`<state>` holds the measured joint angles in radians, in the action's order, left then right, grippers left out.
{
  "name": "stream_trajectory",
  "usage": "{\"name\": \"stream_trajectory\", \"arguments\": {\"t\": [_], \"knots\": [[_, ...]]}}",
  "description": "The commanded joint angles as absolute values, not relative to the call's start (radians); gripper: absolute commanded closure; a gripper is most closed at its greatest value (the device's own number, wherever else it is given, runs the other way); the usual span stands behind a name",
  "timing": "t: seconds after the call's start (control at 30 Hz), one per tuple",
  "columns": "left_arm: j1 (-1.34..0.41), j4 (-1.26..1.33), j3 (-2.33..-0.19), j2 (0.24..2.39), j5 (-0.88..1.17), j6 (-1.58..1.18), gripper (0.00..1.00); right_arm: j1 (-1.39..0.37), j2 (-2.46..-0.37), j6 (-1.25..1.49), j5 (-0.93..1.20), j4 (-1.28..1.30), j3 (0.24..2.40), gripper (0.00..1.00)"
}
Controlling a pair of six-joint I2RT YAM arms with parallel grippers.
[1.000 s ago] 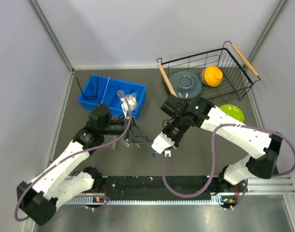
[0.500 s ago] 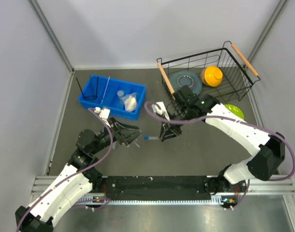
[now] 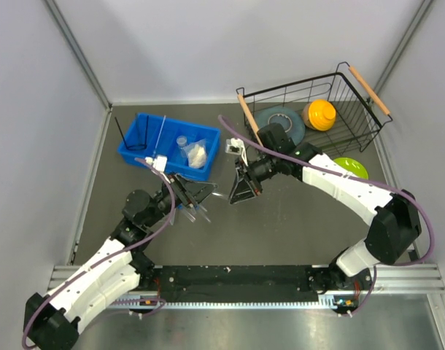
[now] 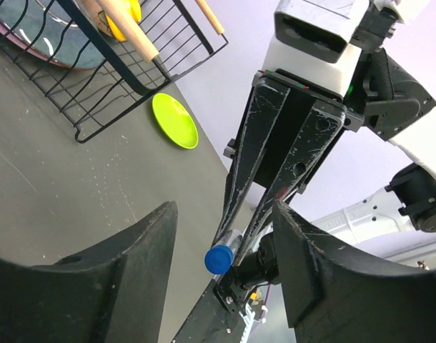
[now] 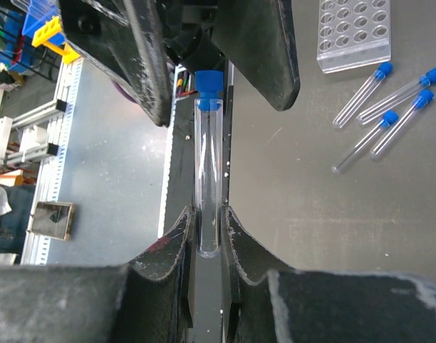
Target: Organize the chemistry lab equipment
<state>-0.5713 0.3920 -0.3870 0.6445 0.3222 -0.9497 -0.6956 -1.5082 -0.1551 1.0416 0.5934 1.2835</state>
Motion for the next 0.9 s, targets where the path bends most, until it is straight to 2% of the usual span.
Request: {"name": "stream_trajectory", "arguments": {"t": [0.0, 0.2, 0.47, 0.53, 0.87], "knots": [[-0.578, 0.460, -0.399, 0.656, 0.290, -0.996, 0.41, -0.690, -1.511, -0.095, 1.080, 0.515, 1.286, 0.95], [-0.580, 0.453, -0.411, 0.683, 0.327, -1.011, 0.53, -0.686, -1.523, -0.080, 1.078, 0.494, 1.273, 0.95], [-0.581, 0.437, -0.419, 0.696, 0.347, -1.017, 0.59, -0.661, -1.531, -0.063, 1.075, 0.474, 1.256, 0.95], [-0.581, 0.437, -0.417, 0.699, 0.348, -1.017, 0.62, -0.661, -1.531, -0.061, 1.074, 0.471, 1.253, 0.95], [-0.581, 0.425, -0.428, 0.721, 0.368, -1.029, 0.64, -0.653, -1.531, -0.060, 1.066, 0.466, 1.253, 0.95]]}}
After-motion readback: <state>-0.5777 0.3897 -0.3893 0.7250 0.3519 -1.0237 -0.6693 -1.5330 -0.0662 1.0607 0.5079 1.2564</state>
